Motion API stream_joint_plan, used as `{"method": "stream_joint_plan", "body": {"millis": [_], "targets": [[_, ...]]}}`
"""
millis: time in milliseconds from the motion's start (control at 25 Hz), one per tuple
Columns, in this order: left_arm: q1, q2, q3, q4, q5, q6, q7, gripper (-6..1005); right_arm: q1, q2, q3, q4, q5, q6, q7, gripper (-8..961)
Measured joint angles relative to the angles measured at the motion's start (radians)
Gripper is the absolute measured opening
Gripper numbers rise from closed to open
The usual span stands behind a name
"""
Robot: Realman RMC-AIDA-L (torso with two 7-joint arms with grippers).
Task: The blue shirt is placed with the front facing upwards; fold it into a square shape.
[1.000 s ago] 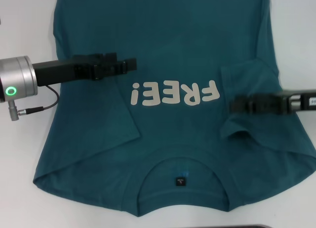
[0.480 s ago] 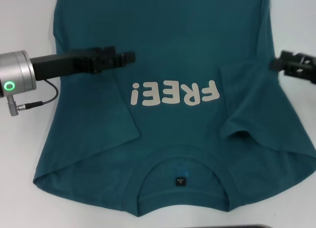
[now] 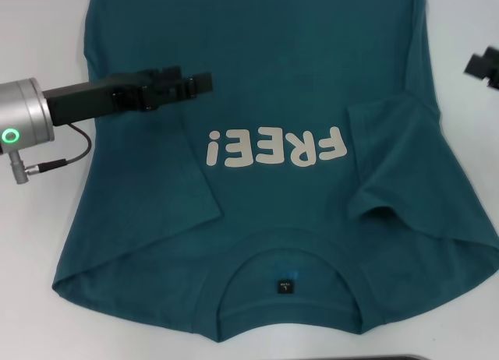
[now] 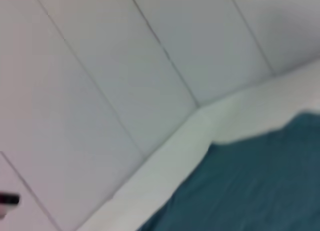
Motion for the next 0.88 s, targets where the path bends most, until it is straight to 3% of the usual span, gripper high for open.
{"method": "stream_joint_plan", "body": {"millis": [280,600,880], "targets": [[0.008,0.002,0.000,0.000,-0.010,0.041,-0.004,890,-0.039,0.014,0.002,-0.003,0.096,0.024,-0.090,889],[0.016,0.012,-0.001,-0.001,-0.012,0.046,-0.008,893,-0.043,0.011,-0.008,-0.005,0.093,0.011,-0.045,898],[0.029,0.023,0.000,-0.001,-0.011,0.047,-0.016,895,-0.042,0.005,-0.080,-0.016,0.088,-0.024,-0.061,913]]}}
